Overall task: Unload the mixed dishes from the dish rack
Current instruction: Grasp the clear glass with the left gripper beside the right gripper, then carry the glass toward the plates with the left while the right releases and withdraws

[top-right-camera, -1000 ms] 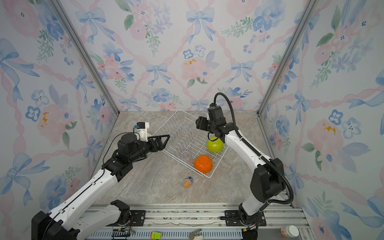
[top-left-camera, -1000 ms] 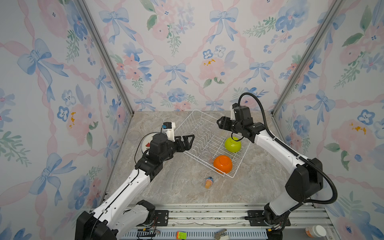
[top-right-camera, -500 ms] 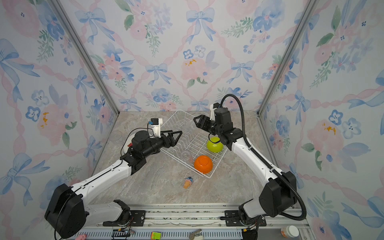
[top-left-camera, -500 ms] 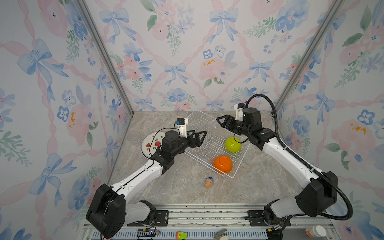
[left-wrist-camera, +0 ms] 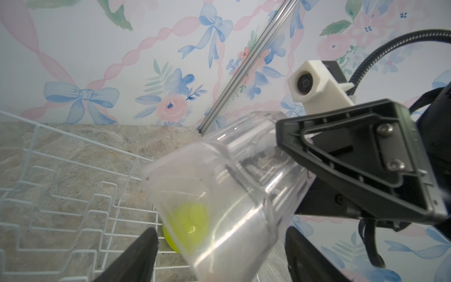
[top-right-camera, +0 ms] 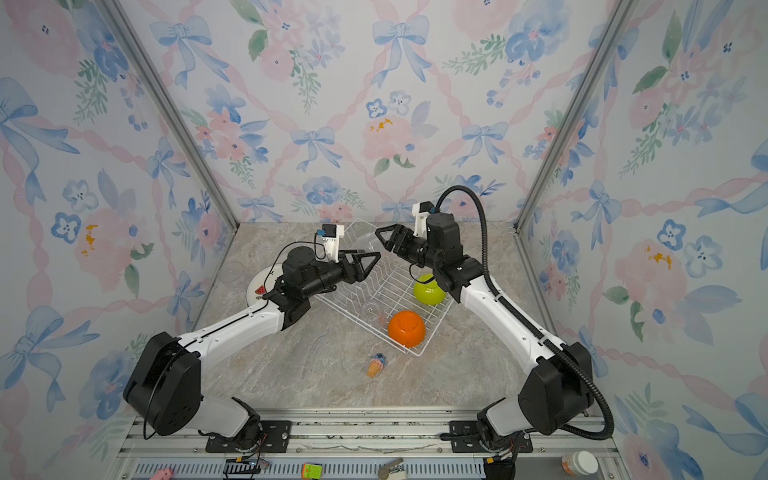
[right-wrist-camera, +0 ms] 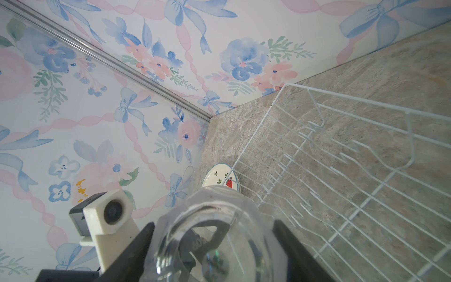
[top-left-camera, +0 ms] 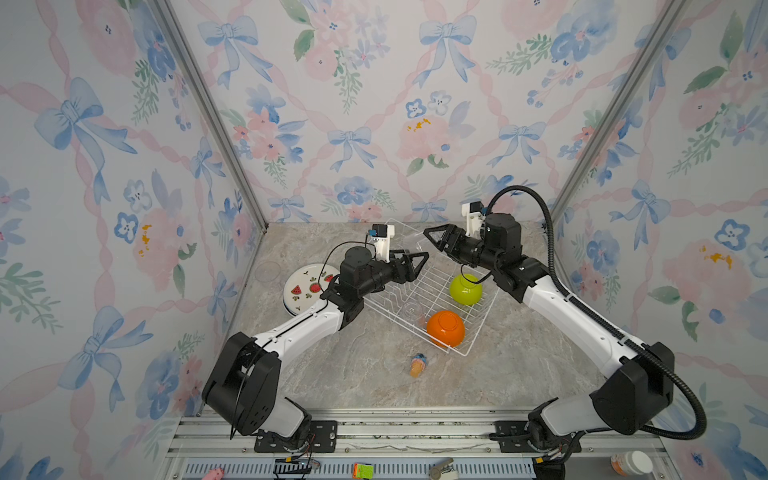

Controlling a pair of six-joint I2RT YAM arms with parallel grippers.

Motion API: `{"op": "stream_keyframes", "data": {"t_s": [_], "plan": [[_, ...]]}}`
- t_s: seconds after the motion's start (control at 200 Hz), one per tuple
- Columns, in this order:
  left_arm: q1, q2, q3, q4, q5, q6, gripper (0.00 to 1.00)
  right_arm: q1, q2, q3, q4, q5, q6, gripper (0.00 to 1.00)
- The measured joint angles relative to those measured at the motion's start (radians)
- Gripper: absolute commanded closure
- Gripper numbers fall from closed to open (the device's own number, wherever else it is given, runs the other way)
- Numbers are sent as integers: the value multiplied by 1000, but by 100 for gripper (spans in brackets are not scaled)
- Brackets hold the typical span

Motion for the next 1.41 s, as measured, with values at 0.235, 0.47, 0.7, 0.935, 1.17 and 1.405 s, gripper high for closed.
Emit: {"op": "stream_keyframes", "data": {"t_s": [0.235, 0.47, 0.7, 0.935, 1.17, 1.405], "plan": [[-4, 20, 8, 51, 30, -24, 37, 13, 8, 0, 34, -22, 30, 35], [-7, 18, 1, 123, 10, -34, 54, 19, 53, -6, 119, -74, 102, 36], [-13, 10, -30, 170, 8, -34, 92, 19, 81, -15, 202, -78, 182, 36], [-19, -12, -51, 220, -16, 2, 100, 20, 86, -27, 228, -50, 274, 30], [-22, -12, -64, 224, -22, -13, 100, 23, 84, -38, 220, -39, 264, 27], [-23, -11, -64, 226, -21, -30, 100, 26, 65, -48, 174, -9, 177, 15]]}}
